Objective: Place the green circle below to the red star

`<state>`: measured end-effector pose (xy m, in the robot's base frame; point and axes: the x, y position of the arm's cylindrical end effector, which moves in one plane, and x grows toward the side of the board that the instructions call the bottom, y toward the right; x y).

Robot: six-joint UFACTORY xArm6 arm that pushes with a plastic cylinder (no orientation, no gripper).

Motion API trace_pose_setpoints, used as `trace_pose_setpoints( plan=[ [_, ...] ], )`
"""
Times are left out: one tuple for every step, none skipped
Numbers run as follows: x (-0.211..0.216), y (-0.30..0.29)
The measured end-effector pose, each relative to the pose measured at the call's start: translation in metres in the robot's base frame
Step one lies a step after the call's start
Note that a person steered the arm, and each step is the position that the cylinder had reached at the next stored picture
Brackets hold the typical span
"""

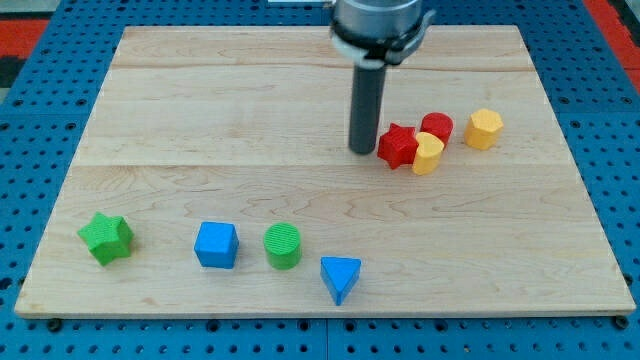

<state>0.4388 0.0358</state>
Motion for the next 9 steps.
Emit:
trace_pose_setpoints(
  plan=[
    [0.028, 0.037],
    [0.077, 0.093],
    [0.147, 0.088],
    [0.18, 0.058],
    [0.18, 0.053],
    [0.179, 0.008],
    [0.179, -0.074],
    [0.156, -0.106],
    [0.133, -0.106]
  ],
)
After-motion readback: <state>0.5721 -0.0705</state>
